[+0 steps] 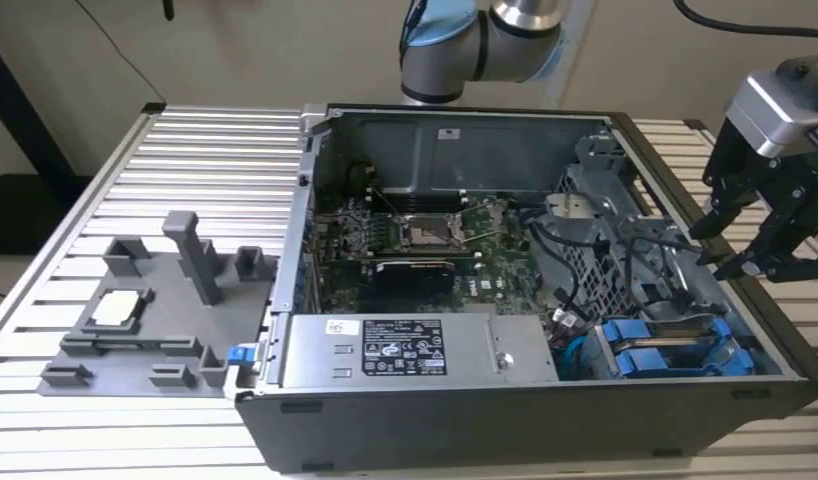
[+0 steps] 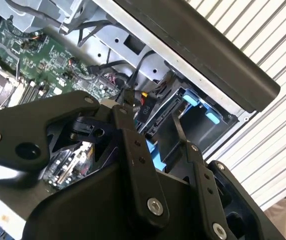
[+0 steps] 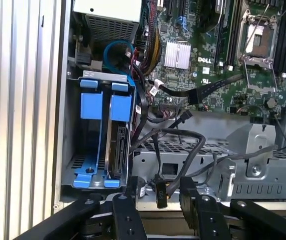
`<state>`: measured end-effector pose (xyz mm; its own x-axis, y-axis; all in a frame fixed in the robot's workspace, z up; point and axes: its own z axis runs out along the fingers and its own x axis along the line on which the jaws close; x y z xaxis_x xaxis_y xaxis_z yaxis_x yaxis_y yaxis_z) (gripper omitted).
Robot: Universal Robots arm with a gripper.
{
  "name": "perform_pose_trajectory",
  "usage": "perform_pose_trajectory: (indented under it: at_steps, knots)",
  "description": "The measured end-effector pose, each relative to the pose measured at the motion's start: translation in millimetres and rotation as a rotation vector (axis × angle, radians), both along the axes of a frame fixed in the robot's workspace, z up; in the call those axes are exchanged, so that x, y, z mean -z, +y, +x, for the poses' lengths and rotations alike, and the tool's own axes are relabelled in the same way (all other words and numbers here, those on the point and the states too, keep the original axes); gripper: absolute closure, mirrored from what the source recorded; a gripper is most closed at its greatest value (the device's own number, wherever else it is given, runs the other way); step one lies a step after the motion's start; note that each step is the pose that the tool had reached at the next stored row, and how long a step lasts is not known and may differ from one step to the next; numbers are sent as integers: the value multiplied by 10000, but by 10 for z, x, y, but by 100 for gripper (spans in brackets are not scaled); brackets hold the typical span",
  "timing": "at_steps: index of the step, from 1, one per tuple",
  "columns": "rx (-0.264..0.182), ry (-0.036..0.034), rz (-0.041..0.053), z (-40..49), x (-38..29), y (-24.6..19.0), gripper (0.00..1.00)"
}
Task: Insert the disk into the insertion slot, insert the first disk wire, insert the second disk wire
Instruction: 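Insert the first disk wire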
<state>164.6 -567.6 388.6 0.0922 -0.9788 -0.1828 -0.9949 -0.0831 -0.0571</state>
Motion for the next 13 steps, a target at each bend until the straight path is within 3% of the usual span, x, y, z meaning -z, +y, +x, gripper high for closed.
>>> perform_pose_trajectory:
  at_steps: [5,9,13]
  knots:
    - [15,7,1,0,0,-1,53]
    - [26,13,1,0,1,-1,74]
    - [38,18,0,0,0,-1,81]
